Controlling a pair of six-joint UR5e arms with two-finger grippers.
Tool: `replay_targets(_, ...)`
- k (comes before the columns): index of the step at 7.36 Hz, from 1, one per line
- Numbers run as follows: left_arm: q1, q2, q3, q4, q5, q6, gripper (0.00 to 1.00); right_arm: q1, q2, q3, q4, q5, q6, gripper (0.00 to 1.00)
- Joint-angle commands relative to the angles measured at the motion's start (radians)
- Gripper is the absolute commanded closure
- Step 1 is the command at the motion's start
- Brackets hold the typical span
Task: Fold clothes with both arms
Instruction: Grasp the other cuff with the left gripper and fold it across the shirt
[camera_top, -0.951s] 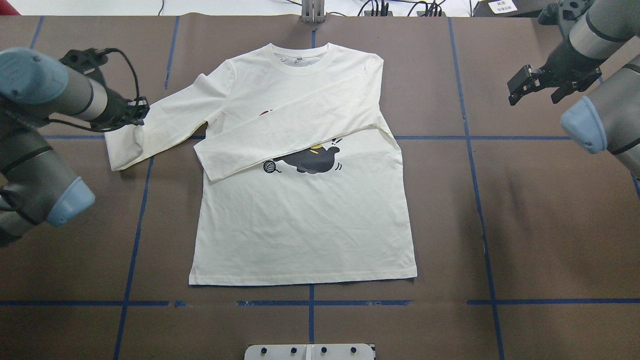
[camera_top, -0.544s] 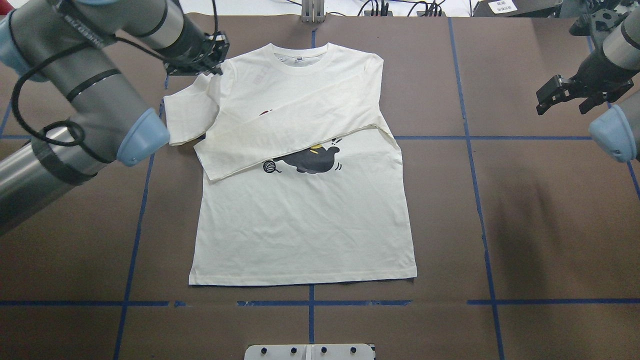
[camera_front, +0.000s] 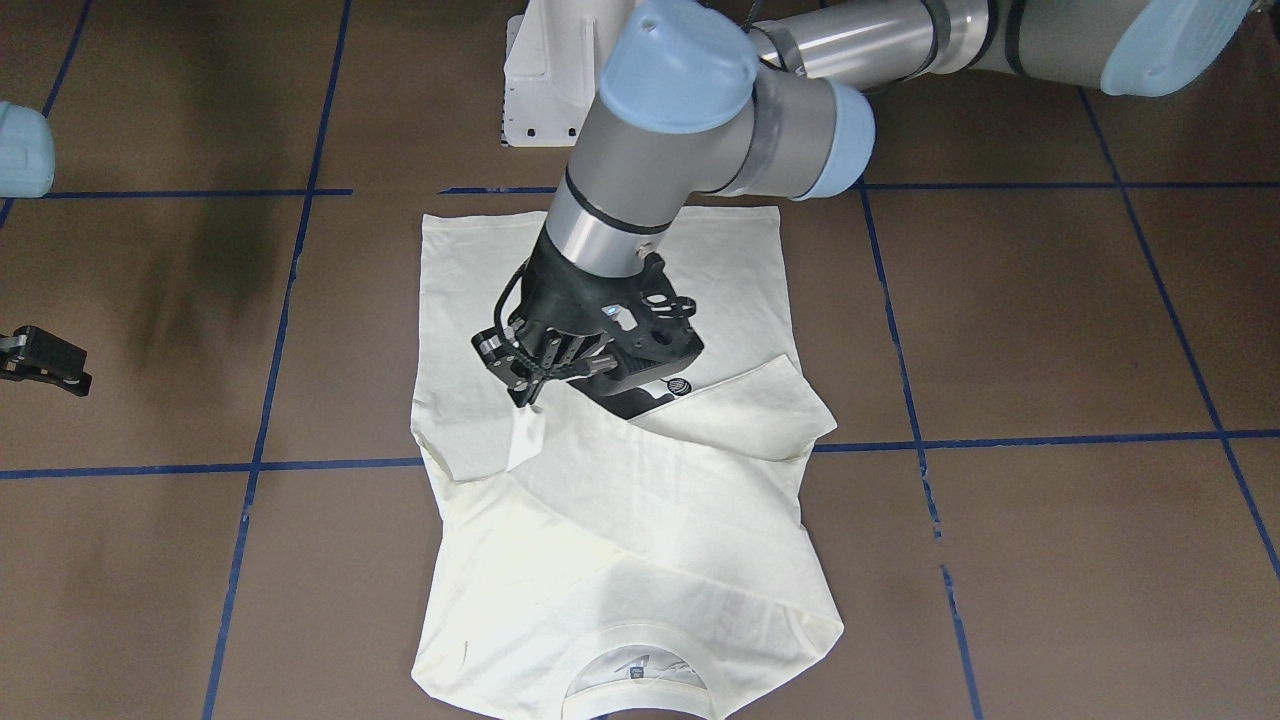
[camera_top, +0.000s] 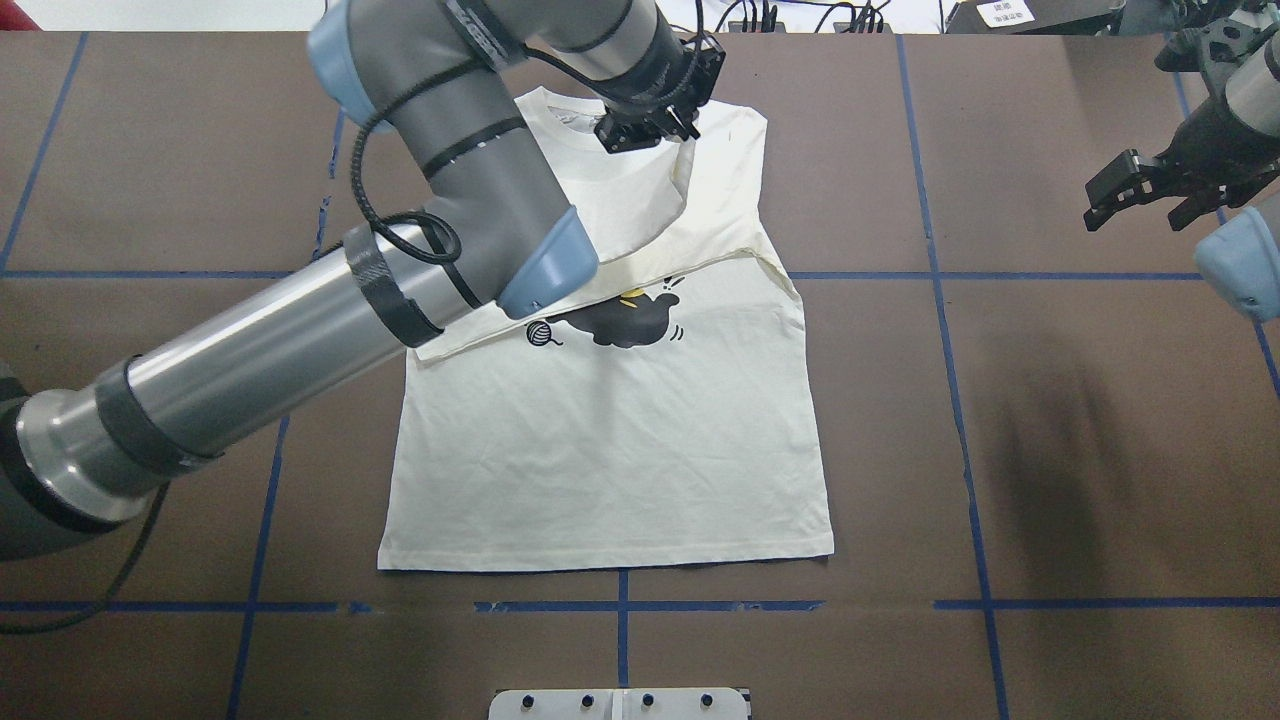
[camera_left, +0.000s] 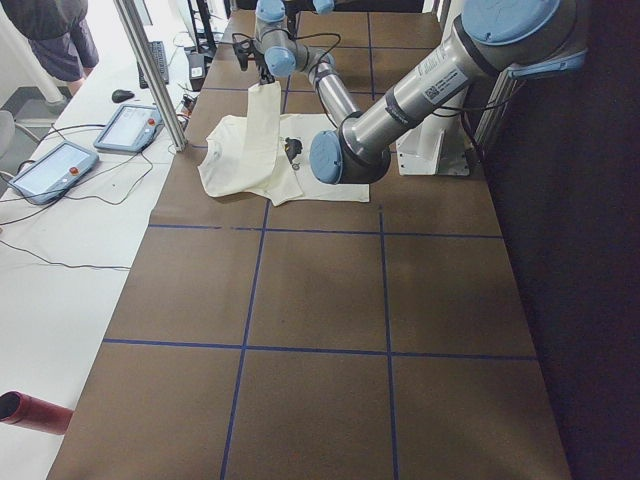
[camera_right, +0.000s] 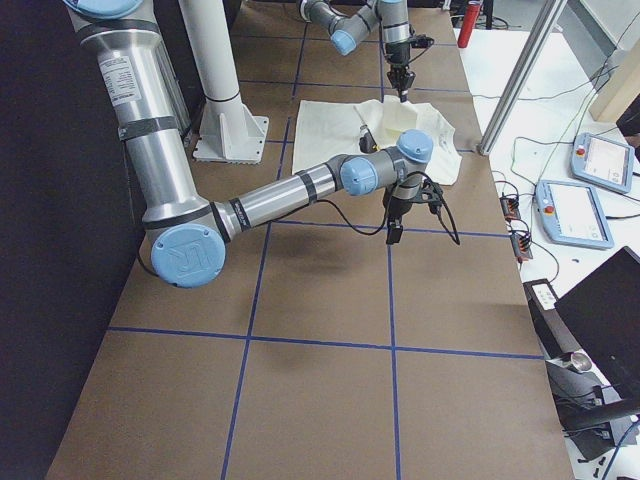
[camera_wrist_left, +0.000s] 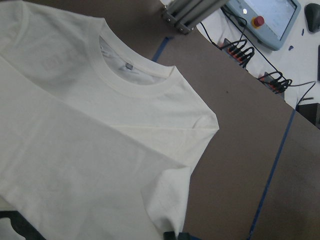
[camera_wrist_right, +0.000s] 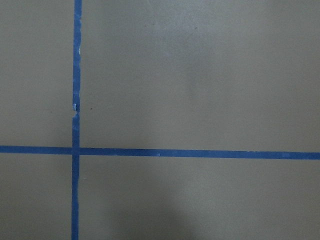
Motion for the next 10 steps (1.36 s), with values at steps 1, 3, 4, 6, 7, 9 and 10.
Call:
replay_targets(1, 0.139, -0.092, 0.244, -0.197, 0.205, -0.089, 0.62, 0.000, 0.004, 0.000, 0.000, 0.001, 0.006, 0.00)
replay_targets(3, 0.200, -0.085, 0.272, -0.287, 0.264, 0.059, 0.00, -0.005, 0.007, -0.001, 0.000, 0.001, 0.007, 0.00)
replay_targets(4, 0.200, -0.057, 0.225, -0.285, 0.257, 0.076, 0.00, -0.005, 0.007, 0.011, 0.000, 0.002, 0.010, 0.00)
replay_targets(6, 0.191, 0.085, 0.006, -0.139, 0.217, 0.188, 0.00, -0.066, -0.005, 0.098, 0.002, -0.004, 0.082, 0.00)
replay_targets(7, 0.177, 0.134, -0.109, -0.012, 0.208, 0.258, 0.00, -0.163, -0.008, 0.171, 0.012, -0.065, 0.231, 0.00)
replay_targets(9, 0.130, 0.289, -0.344, 0.154, 0.131, 0.402, 0.00, -0.372, -0.011, 0.244, 0.121, -0.195, 0.543, 0.00)
replay_targets(10, 0.116, 0.400, -0.472, 0.213, 0.114, 0.501, 0.00, -0.479, -0.028, 0.255, 0.208, -0.272, 0.704, 0.00)
